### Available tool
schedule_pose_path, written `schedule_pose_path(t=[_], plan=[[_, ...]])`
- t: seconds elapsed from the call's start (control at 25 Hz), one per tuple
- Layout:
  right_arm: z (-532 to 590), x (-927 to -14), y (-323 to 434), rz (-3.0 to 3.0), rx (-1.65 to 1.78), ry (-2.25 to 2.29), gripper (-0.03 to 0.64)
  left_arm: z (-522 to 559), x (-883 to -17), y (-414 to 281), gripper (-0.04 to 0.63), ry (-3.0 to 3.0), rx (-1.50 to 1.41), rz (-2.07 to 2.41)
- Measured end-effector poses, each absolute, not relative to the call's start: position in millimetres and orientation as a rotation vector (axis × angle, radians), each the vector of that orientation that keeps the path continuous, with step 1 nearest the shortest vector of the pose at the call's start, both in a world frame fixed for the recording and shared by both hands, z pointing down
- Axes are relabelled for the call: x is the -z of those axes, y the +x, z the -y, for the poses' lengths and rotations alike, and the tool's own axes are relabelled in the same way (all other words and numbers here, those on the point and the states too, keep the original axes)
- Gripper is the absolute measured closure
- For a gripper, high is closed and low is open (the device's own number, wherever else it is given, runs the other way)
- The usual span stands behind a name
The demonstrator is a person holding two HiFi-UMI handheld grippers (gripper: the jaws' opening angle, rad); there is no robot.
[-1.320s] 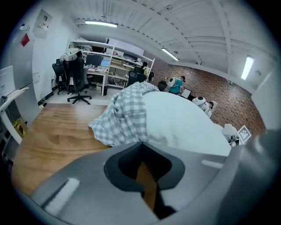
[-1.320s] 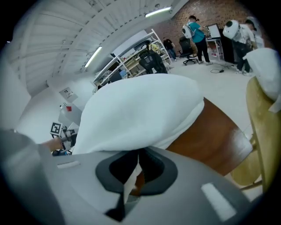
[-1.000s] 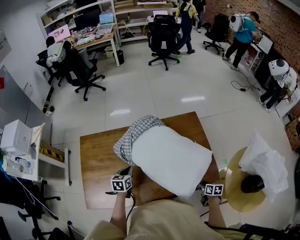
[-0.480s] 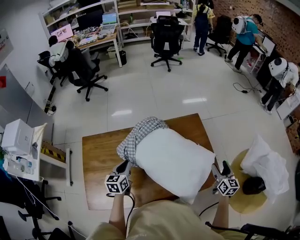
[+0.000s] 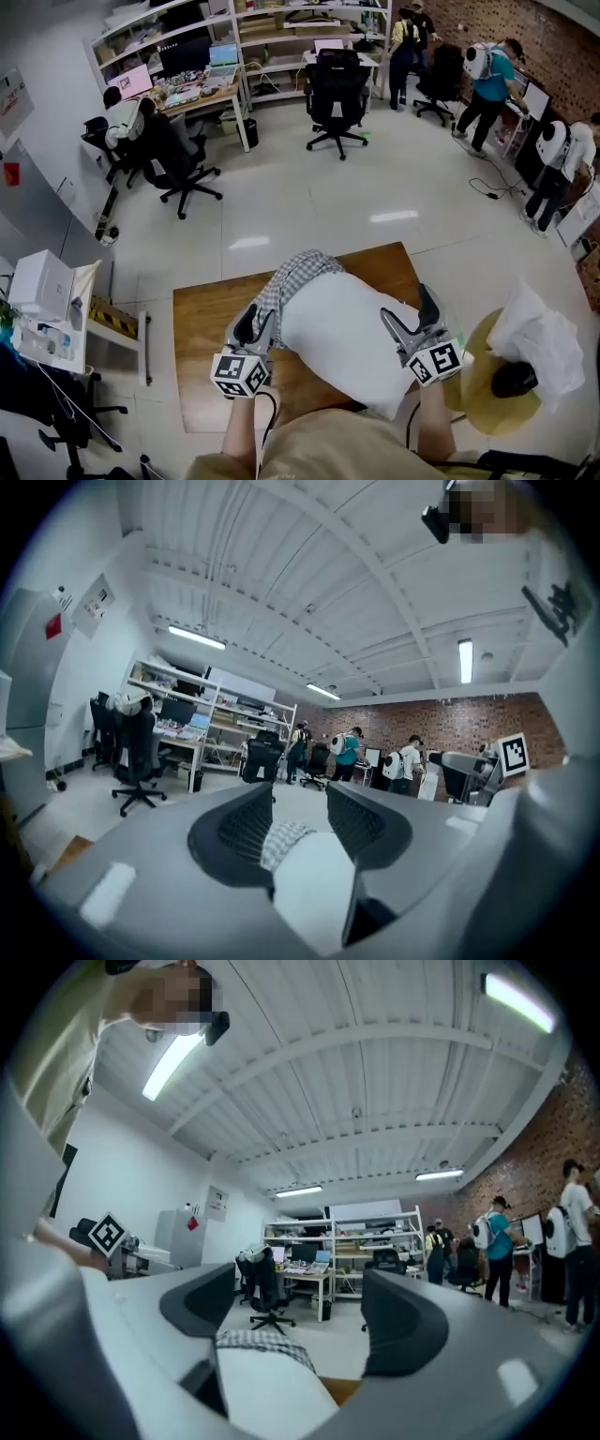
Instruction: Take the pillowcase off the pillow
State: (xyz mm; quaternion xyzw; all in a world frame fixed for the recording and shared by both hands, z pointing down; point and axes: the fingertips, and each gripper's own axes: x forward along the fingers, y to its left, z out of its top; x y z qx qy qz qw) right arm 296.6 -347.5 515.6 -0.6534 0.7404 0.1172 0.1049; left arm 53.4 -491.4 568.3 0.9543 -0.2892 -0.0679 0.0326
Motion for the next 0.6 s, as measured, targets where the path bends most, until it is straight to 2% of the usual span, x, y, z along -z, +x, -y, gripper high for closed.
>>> schedule_pose_path(t=[0.16,0.32,0.36,0.4,0.44,0.6], plan=[[359.1,-484.8,258.1,-2.273,-0.423,-1.817,0.198,483.9,-552.4,56.1,0.371,3.081,0.182,0.966],[380.1,-487.1,228.2,-2.475,-0.318,-1.716,0.195,479.0,-541.7,57.2,0.351,3.117,0.163,0.953],[384.9,-495.2,221.3,-2.561,-0.278,-1.699,0.167,475.8,-539.0,57.3,0.351,3.123,0.166,0.951],[390.5,-506.6,215.1,-2.671,-0.251,-1.687,0.092,472.5,-536.8,57.7,0.348,3.131,0.168,0.953],[397.2,-520.6,210.1,-2.799,-0.236,-1.68,0.046,469.8,-535.1,58.1,0.348,3.14,0.168,0.956],[431.5,-604.3,206.3,-3.384,0.032,-1.548,0.028,470.1,-531.7,52.1,0.348,3.154,0.158,0.985]])
